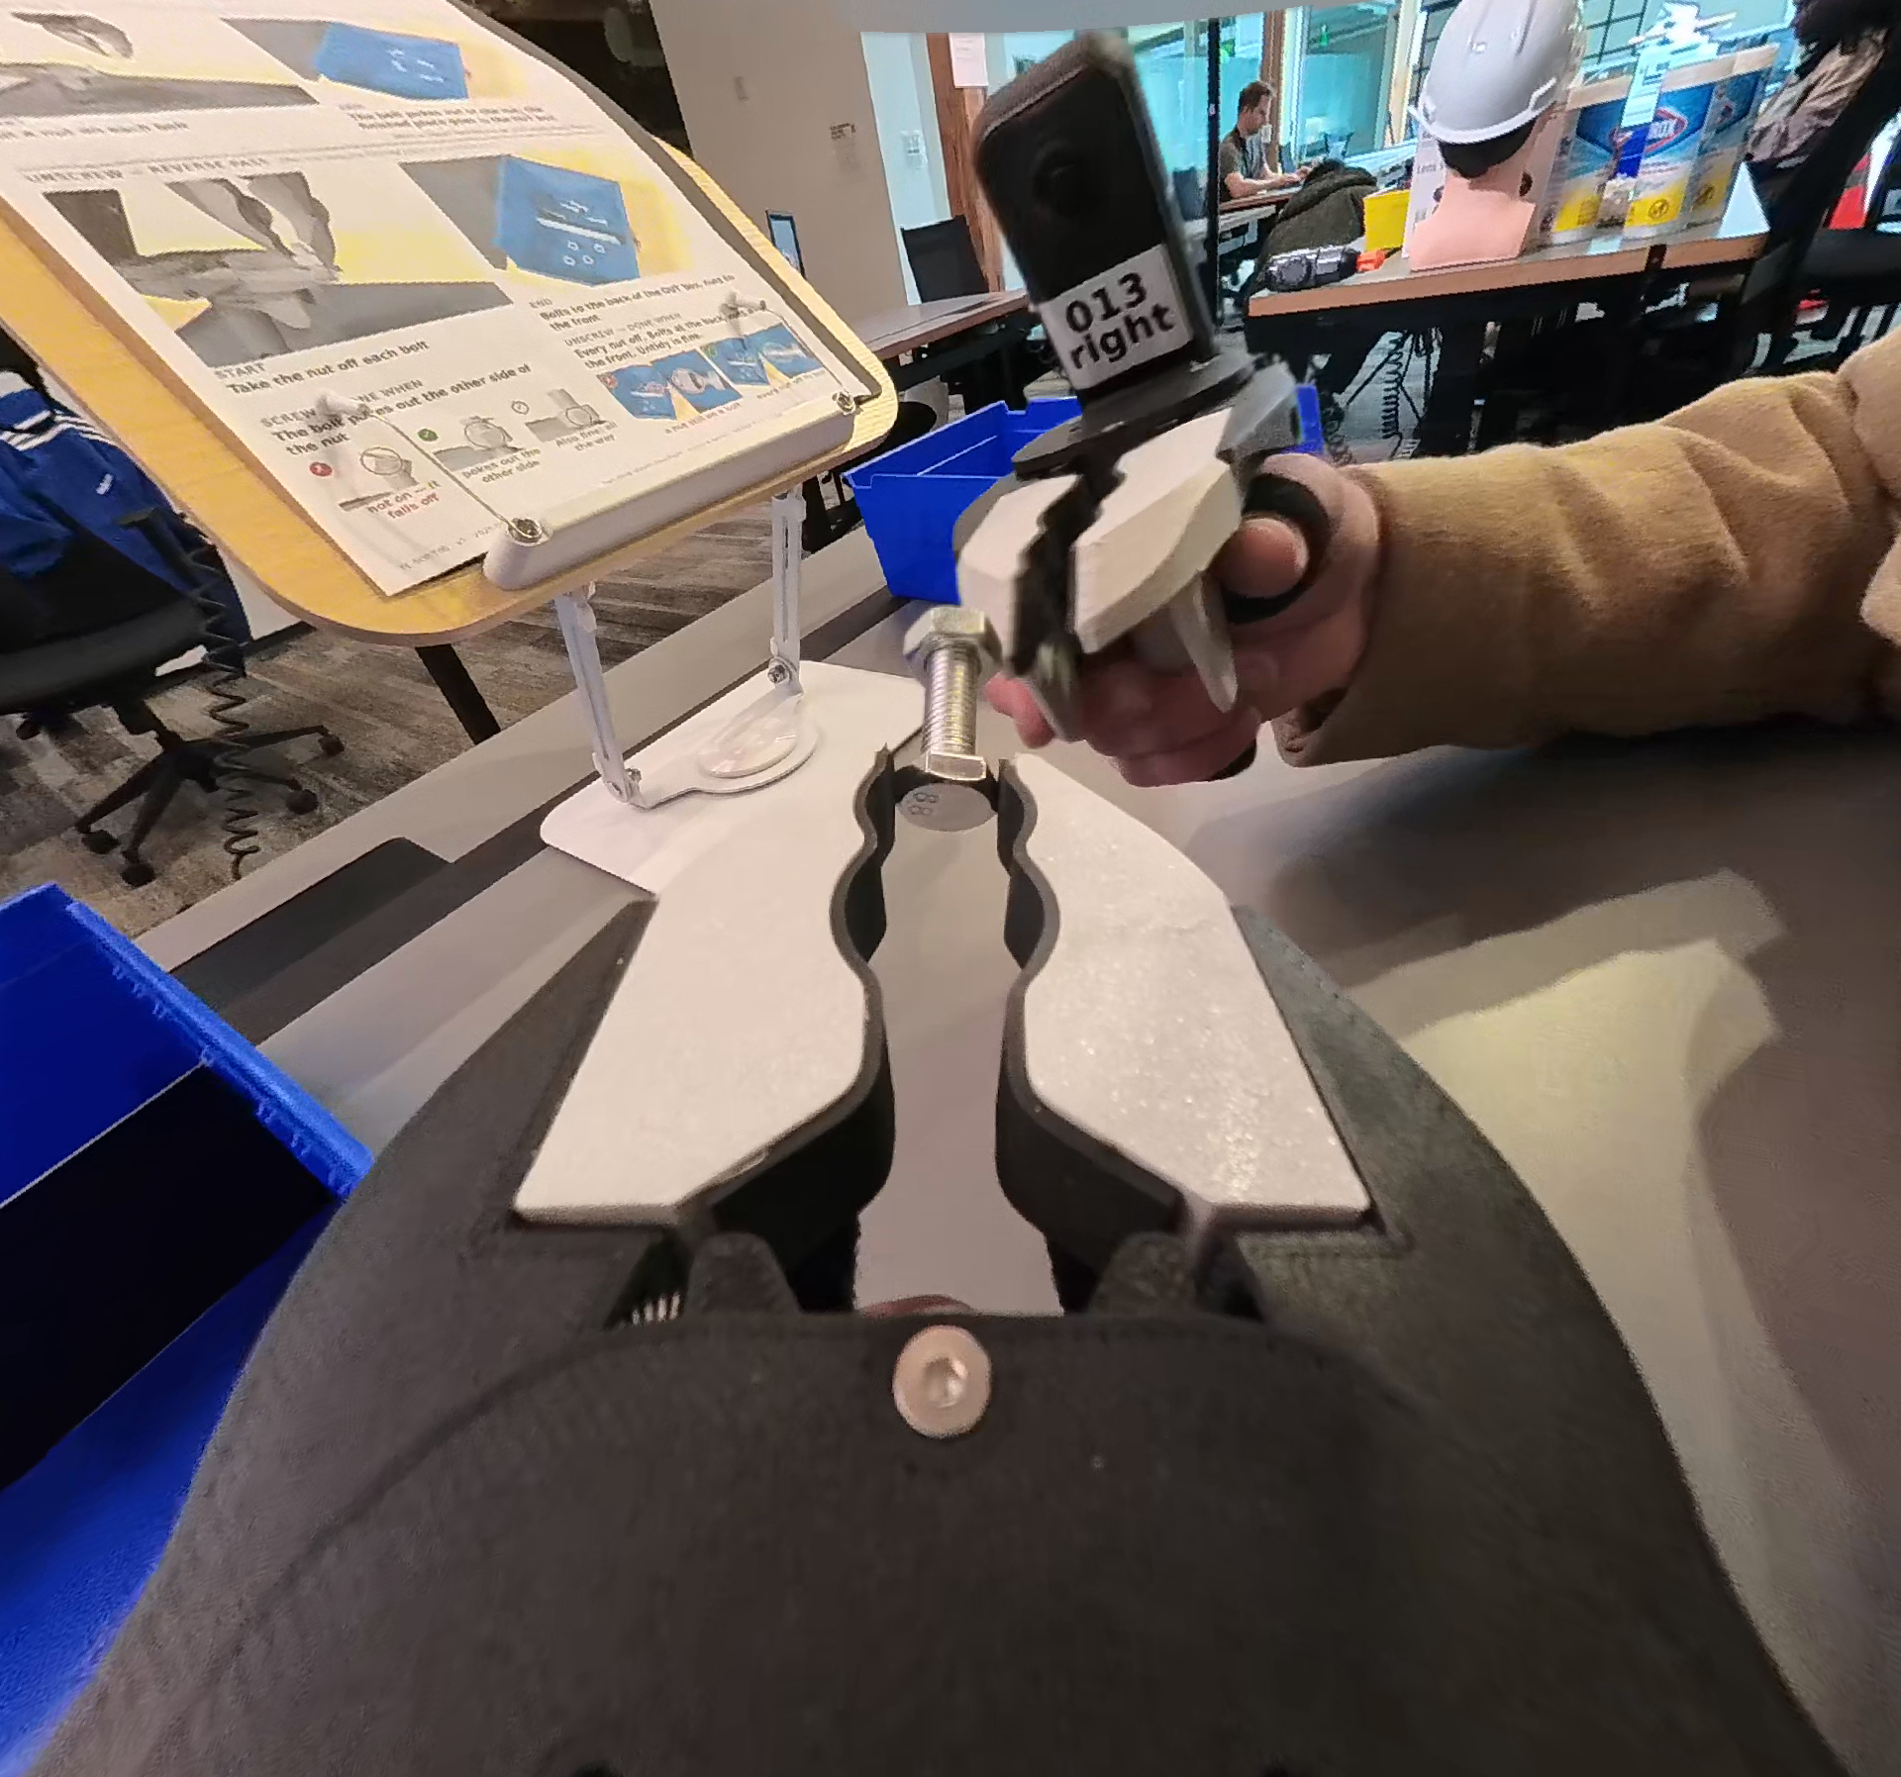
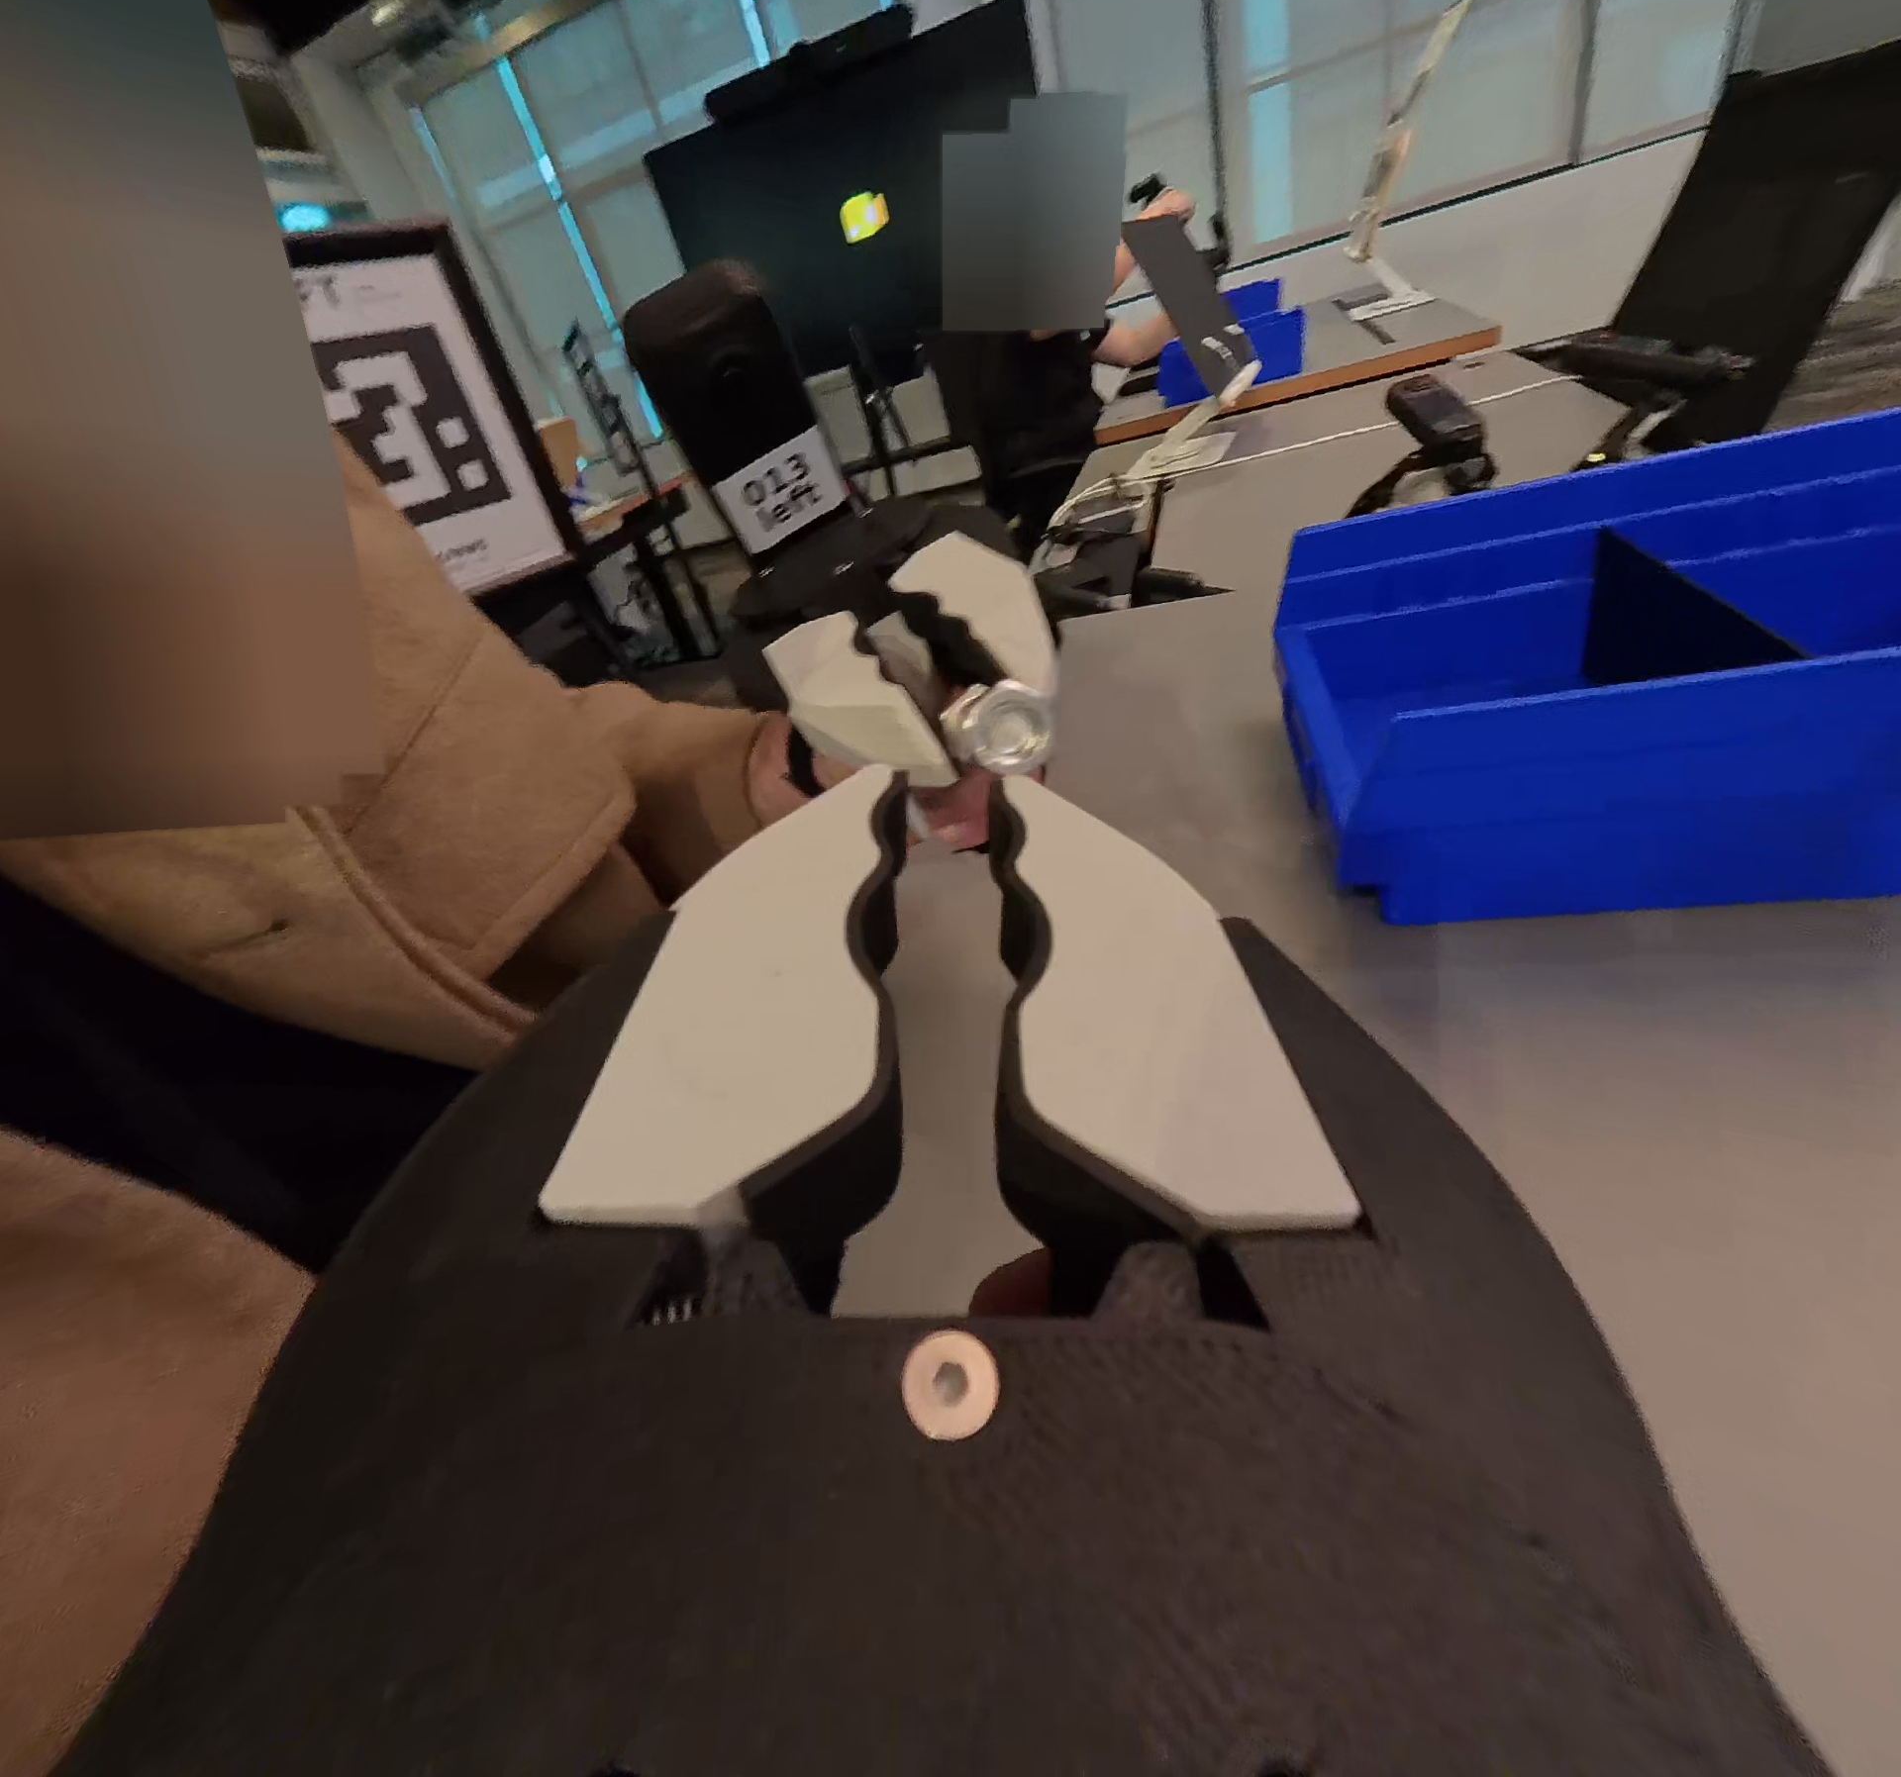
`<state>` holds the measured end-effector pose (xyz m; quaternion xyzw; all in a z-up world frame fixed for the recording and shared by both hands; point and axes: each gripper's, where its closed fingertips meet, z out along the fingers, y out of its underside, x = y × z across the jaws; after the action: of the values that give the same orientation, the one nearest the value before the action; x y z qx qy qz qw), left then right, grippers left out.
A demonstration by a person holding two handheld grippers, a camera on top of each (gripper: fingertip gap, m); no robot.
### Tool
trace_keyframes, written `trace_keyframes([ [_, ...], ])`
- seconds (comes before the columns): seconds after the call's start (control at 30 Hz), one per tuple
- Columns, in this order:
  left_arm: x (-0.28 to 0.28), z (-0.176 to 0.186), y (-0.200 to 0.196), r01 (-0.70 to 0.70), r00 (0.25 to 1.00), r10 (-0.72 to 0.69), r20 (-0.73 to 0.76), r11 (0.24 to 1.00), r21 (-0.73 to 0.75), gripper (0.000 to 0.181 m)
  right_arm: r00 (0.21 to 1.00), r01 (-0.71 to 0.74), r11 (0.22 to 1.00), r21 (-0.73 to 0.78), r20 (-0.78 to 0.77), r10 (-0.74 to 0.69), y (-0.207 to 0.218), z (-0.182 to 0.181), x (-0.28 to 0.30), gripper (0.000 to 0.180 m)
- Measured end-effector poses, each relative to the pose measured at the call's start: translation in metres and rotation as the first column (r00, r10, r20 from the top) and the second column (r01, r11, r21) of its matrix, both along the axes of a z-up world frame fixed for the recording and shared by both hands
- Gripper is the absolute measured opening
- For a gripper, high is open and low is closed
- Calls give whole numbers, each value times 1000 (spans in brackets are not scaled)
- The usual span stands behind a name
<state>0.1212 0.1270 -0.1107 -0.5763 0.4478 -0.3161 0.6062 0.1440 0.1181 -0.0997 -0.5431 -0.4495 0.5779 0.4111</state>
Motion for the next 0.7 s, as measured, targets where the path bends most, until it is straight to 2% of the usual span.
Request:
trace_keyframes([
  [0.1,2,-1,-1,8,1000,-8,-6,1000,1,18,997,73,997,-13,-20,-73,12,1,-1,38],
  [0.27,4,-3,-2,8,1000,-8,-10,1000,-1,18,1000,24,999,27,-6,-24,-1,-1,-7,34],
  [0.33,1,0,-1,3,1000,-3,6,1000,-6,18,997,-82,996,34,2,82,-16,0,-4,7],
  [0.43,0,2,-1,4,1000,-4,8,1000,-3,18,999,-38,998,48,41,36,-7,-4,-4,17],
  [0.57,2,1,-2,13,1000,-13,2,1000,-4,18,999,38,999,33,11,-38,6,-1,-5,42],
  [0.67,3,-1,-2,11,1000,-11,-8,1000,-5,18,1000,15,998,61,1,-15,-2,3,-7,44],
  [0.7,3,-1,-2,11,1000,-11,-1,1000,-12,18,1000,-5,998,68,8,4,-5,2,-6,38],
])
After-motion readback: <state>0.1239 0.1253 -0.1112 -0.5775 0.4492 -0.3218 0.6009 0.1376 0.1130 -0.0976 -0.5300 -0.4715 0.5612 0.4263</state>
